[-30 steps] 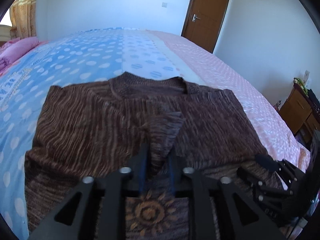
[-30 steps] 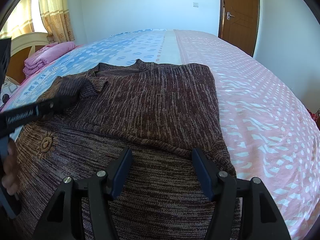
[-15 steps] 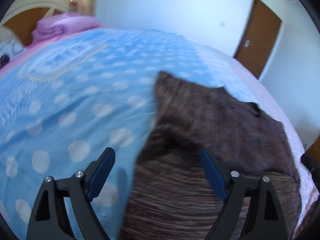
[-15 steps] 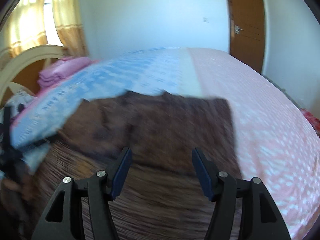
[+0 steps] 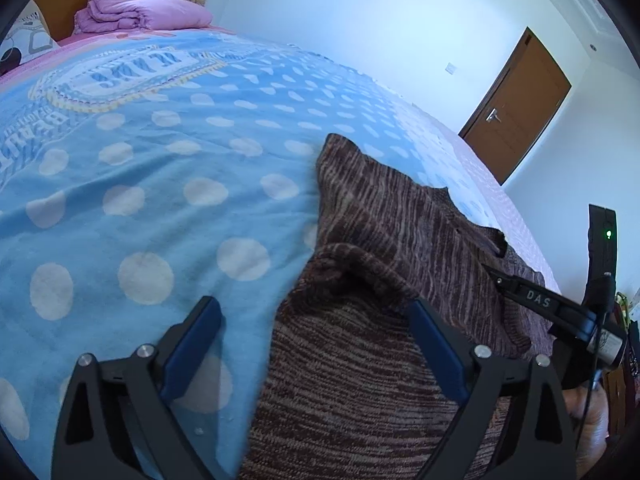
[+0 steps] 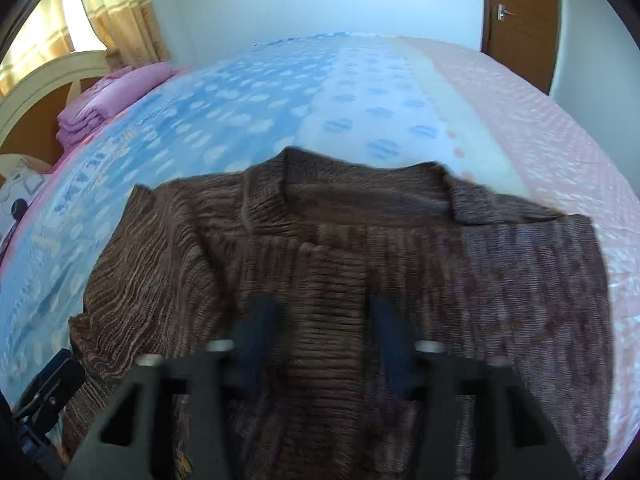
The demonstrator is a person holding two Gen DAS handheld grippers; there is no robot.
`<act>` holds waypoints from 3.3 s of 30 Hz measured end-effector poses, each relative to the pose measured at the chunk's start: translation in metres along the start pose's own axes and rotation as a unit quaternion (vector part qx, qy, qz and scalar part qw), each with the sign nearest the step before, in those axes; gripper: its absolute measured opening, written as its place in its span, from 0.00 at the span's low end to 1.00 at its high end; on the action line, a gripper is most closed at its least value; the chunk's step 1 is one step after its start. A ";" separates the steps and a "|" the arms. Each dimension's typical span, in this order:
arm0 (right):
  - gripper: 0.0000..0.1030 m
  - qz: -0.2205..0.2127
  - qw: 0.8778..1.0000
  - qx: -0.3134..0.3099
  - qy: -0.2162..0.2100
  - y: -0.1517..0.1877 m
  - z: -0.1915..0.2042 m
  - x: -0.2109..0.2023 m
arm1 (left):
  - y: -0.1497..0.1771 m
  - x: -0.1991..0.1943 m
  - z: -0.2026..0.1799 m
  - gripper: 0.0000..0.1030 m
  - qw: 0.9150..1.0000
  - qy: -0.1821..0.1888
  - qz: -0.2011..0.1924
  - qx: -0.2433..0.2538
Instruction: Fold small clothes
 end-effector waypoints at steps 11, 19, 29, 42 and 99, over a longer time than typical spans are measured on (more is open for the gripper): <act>0.08 -0.098 0.995 -0.006 0.018 -0.019 -0.015 -0.056 | 0.000 0.003 0.000 0.95 0.999 -0.031 0.002 0.004; 0.09 -0.059 0.997 0.006 0.054 -0.011 -0.047 -0.023 | 0.000 0.001 0.003 0.90 0.999 -0.048 -0.006 -0.006; 0.45 -0.096 0.993 0.065 0.032 0.021 -0.075 -0.078 | 0.000 0.001 0.005 0.90 0.999 -0.045 -0.009 -0.011; 0.37 -0.031 0.998 0.052 -0.007 0.073 -0.052 -0.055 | 0.000 0.000 0.005 0.90 0.999 -0.041 -0.009 -0.010; 0.59 0.071 0.989 0.033 0.126 0.343 -0.091 -0.217 | 0.207 -0.139 0.019 0.85 0.951 0.107 0.171 0.236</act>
Point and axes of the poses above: each gripper's, at about its wrist camera, not at the fingertips, and x roughly the way its jaws point, z to its left, y to its underside, the point moved 6 cm from there along x, roughly the way its jaws point, and after that the axes turned 10 degrees about z, right-handed, at the moved point
